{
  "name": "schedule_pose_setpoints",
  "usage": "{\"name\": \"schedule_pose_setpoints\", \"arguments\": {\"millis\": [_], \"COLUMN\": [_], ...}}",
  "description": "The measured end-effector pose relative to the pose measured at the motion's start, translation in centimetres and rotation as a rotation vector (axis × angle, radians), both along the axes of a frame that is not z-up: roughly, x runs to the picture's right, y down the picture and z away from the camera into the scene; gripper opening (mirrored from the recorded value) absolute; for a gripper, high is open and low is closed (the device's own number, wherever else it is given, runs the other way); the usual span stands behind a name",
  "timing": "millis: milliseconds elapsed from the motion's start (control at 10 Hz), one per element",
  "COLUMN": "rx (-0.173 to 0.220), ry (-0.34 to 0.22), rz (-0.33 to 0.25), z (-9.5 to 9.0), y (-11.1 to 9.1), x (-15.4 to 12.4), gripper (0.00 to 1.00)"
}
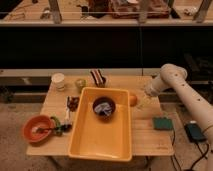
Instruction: Place apple in tray
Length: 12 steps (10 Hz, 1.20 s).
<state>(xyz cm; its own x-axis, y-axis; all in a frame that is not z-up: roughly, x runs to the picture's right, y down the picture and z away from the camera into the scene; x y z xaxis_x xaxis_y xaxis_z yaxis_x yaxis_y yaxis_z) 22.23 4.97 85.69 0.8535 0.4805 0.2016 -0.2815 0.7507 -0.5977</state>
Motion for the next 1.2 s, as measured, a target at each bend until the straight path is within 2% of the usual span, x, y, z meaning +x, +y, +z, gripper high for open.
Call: {"name": "schedule_pose_setpoints", "arguments": {"millis": [200,500,1200], "rx": [0.012,0.011,0.041], "ry": [-0.027,-0.067,-0.096], "rz": [0.0,-0.002,-0.029], "z": [0.4,2.7,5.3], "y": [0.4,2.4,2.6], "x": [-0.4,-1.0,-2.5], "gripper": [0.8,0.8,0.8]}}
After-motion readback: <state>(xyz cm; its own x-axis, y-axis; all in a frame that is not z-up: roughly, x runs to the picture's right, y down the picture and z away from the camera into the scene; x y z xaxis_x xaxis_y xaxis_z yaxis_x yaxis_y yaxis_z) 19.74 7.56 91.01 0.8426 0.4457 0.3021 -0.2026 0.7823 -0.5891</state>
